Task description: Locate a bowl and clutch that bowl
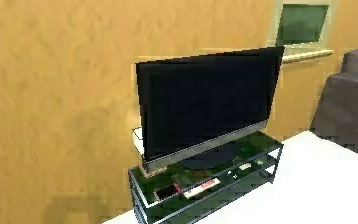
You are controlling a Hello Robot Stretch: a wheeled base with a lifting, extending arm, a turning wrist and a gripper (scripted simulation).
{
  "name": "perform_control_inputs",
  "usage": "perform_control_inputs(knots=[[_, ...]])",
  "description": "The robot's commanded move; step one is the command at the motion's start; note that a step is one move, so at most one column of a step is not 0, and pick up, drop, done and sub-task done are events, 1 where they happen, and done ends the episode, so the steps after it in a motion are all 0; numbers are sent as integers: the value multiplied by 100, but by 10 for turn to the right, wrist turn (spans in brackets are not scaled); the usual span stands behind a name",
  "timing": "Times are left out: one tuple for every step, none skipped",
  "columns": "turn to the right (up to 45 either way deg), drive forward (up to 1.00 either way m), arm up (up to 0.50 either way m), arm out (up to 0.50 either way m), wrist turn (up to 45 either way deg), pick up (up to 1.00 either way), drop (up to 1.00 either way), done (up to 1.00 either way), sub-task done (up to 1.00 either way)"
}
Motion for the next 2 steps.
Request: perform_control_inputs(knots=[[-450,0,0,0,0,0,0,0,0],[-120,0,0,0,0,0,0,0,0]])
